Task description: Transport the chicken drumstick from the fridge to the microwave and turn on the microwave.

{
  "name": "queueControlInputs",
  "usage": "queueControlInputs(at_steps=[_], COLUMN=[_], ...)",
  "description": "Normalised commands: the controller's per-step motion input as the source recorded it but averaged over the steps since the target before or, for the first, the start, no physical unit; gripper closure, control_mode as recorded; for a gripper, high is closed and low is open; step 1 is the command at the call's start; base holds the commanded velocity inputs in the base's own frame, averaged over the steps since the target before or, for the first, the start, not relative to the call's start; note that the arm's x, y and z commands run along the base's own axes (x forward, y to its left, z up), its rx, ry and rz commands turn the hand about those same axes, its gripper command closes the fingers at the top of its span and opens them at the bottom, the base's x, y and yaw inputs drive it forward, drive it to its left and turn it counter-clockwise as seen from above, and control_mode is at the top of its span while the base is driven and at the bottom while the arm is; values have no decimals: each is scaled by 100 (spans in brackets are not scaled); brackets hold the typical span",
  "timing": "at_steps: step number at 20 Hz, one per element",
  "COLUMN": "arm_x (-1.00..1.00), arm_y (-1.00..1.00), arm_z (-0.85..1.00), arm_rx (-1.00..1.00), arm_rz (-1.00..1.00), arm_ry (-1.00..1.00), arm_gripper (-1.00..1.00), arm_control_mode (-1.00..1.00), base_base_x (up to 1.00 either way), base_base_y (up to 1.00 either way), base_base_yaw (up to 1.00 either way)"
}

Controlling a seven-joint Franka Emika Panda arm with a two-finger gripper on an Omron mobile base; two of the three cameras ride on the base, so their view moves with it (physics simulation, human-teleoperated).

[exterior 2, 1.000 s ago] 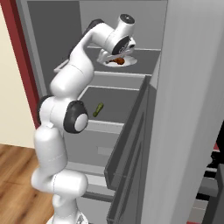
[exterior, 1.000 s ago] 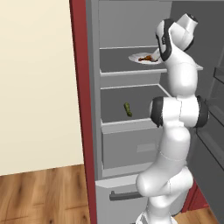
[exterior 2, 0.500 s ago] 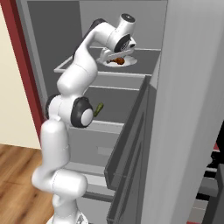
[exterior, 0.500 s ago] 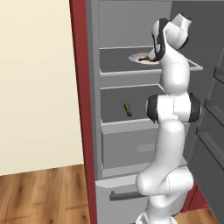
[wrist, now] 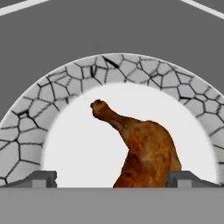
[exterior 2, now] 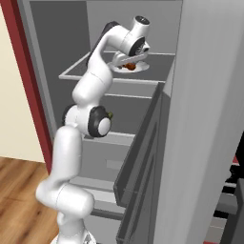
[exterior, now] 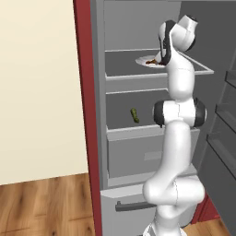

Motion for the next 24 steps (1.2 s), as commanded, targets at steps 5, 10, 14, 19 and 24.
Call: queueControlInputs(at_steps=[5,10,14,19,24], arm_x=[30,33,36,28,18], arm_y=[-9,-3,-1,0,-7], arm_z=[0,1,2,4,7], arm_rx=[0,0,0,0,0], arm_rz=[5,7,8,7,5], arm_ry=[6,5,4,4,5], arm_gripper=[-100,-100,-100,100,100], arm_control_mode=[-100,-100,-100,-100,-100], base_base_x=[0,0,0,0,0], base_base_y=[0,0,0,0,0], base_base_yaw=[0,0,0,0,0])
